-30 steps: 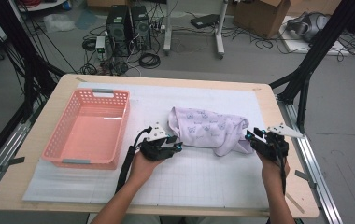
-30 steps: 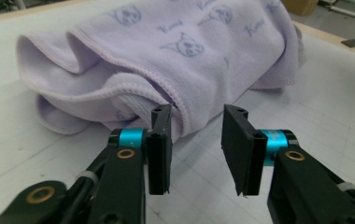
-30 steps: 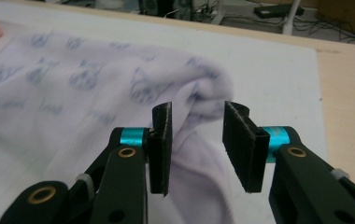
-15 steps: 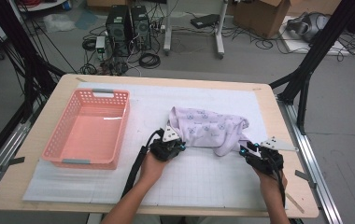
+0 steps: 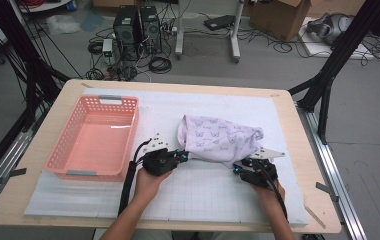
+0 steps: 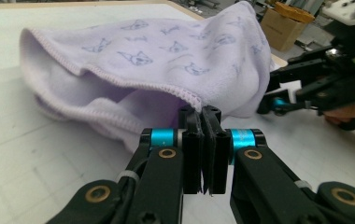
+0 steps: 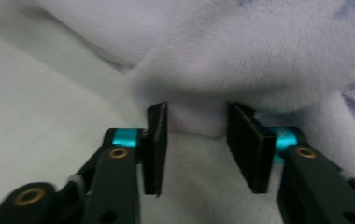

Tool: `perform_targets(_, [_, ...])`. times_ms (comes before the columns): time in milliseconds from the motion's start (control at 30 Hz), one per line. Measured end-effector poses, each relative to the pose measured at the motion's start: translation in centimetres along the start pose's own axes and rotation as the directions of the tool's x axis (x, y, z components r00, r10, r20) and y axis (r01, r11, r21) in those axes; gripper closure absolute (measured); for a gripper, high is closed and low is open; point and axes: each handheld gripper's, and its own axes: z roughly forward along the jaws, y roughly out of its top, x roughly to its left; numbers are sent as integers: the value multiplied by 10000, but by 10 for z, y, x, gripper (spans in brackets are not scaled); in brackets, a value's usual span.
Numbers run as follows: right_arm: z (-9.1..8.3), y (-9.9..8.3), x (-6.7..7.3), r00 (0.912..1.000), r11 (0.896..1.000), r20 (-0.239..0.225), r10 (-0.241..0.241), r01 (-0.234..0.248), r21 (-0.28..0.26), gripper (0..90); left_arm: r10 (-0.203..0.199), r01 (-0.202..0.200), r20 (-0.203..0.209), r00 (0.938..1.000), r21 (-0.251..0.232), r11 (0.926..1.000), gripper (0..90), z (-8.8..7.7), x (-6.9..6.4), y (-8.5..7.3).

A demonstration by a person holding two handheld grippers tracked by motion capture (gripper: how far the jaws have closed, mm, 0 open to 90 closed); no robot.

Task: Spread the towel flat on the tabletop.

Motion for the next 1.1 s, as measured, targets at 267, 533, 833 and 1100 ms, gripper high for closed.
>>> perform_targets(267, [-10,-3,3,9961,10000,-877,-87,82,-53,893,-165,159,-154,9997,-378,9992,873,-41,5,-8])
perform_targets(533, [-48,-15,-3,9974,9982,-725,54,-97,-593,763,223,-241,-395,9990,-454,9987,873,-62,2,-12])
perform_targets(833, [-17,-11,2,9777,9953,-1979,708,-824,-510,563,294,-307,-395,9988,-322,9990,873,-59,-1,-19])
perform_targets(1100, [-2,1,22,9874,9998,-1568,-189,183,-53,787,306,-316,-359,9989,-264,9992,872,-57,-3,-22])
